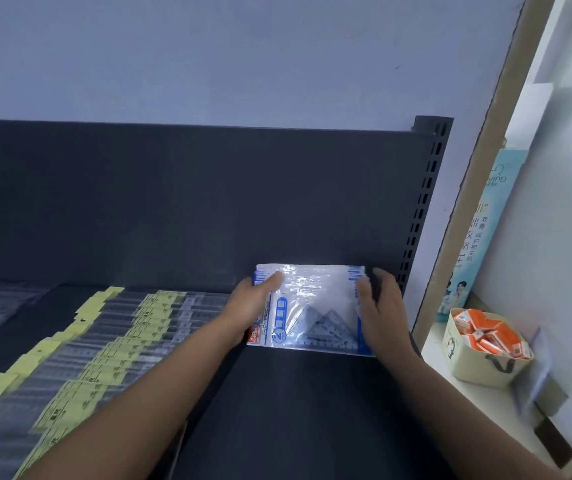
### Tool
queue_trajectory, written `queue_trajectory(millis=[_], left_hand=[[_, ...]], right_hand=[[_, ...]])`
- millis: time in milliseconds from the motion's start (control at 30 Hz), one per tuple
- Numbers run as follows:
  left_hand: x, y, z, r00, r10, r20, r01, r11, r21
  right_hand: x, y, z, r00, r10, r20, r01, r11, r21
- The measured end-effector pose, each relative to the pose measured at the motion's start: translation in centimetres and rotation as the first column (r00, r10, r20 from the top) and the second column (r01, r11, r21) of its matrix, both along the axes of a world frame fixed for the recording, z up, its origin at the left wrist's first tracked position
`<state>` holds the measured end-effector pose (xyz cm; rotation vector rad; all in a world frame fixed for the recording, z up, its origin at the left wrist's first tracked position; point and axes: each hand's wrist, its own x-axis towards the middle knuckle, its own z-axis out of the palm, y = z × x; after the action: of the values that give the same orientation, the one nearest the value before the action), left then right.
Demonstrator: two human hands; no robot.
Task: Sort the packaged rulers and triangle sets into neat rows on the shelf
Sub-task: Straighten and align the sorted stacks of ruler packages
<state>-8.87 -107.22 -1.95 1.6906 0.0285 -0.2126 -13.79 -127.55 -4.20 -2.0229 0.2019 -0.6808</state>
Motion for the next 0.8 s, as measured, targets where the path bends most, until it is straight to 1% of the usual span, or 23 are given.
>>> queue_trajectory(millis=[33, 67, 100, 133, 167, 200, 233, 267, 300, 467, 533, 600, 633, 700, 767, 800], left_hand=[[0.0, 0.4, 0.0, 0.999, 0.003, 0.033, -0.004, 0.999, 0.04], [0.0, 0.6, 0.0, 0.999, 0.01, 0.053, -0.014, 0.998, 0.065], [0.0, 0.7, 0.1, 0.999, 0.012, 0.049, -0.015, 0.998, 0.061], [0.0, 0.6, 0.0, 1.0, 0.004, 0.024, -0.004, 1.0, 0.026], [0.0, 0.3, -0.1, 1.0, -0.012, -0.012, 0.012, 1.0, -0.017], [0.0, 0.0, -0.2, 0.999, -0.026, -0.044, 0.024, 0.999, -0.039], [0.0, -0.2, -0.2, 0.997, -0.03, -0.065, 0.028, 0.999, -0.035], [0.1, -0.4, -0.3, 0.997, -0.024, -0.078, 0.022, 1.0, -0.022], [0.1, -0.4, -0.4, 0.996, -0.011, -0.086, 0.011, 1.0, -0.011], [-0.2, -0.7, -0.6, 0.997, 0.035, -0.062, -0.034, 0.999, 0.017], [-0.4, -0.7, -1.0, 0.999, 0.028, -0.042, -0.027, 0.999, 0.033], [-0.7, -0.7, -1.2, 1.0, 0.006, -0.008, -0.005, 0.995, 0.096], [-0.7, -0.6, -1.3, 0.999, 0.001, 0.038, -0.007, 0.986, 0.166], [-0.7, -0.8, -1.3, 0.981, -0.006, 0.194, -0.059, 0.943, 0.326], [-0.8, -1.2, -1.4, 0.942, -0.003, 0.336, -0.134, 0.915, 0.382], [-0.8, -1.4, -1.4, 0.936, 0.003, 0.353, -0.143, 0.918, 0.37]], right_hand=[[-0.2, 0.0, 0.2, 0.999, 0.016, 0.048, -0.01, 0.993, -0.116], [-0.2, 0.0, 0.4, 0.998, 0.042, 0.053, -0.03, 0.978, -0.208], [0.0, 0.2, 0.5, 0.998, 0.058, 0.021, -0.051, 0.965, -0.257], [0.2, 0.6, 0.6, 0.998, 0.056, -0.028, -0.061, 0.965, -0.254], [0.6, 1.0, 0.6, 0.995, 0.046, -0.087, -0.062, 0.98, -0.188], [0.9, 1.4, 0.7, 0.988, 0.042, -0.148, -0.053, 0.996, -0.071], [1.1, 1.7, 0.6, 0.979, 0.047, -0.2, -0.036, 0.998, 0.057], [1.3, 2.0, 0.5, 0.972, 0.05, -0.229, -0.015, 0.988, 0.151], [1.4, 2.0, 0.3, 0.969, 0.046, -0.241, 0.002, 0.98, 0.198], [1.9, 1.4, -0.1, 0.959, 0.016, -0.283, 0.047, 0.976, 0.212], [1.5, 1.2, -0.1, 0.95, 0.017, -0.311, 0.046, 0.98, 0.194], [1.0, 1.0, -0.1, 0.941, 0.02, -0.338, 0.035, 0.987, 0.155], [0.7, 1.0, -0.1, 0.942, 0.007, -0.335, 0.032, 0.993, 0.11], [0.4, 1.1, -0.2, 0.955, -0.039, -0.296, 0.033, 0.999, -0.025], [0.2, 1.4, -0.2, 0.965, -0.045, -0.259, 0.009, 0.99, -0.139], [0.2, 1.6, -0.2, 0.963, -0.027, -0.269, -0.015, 0.988, -0.153]])
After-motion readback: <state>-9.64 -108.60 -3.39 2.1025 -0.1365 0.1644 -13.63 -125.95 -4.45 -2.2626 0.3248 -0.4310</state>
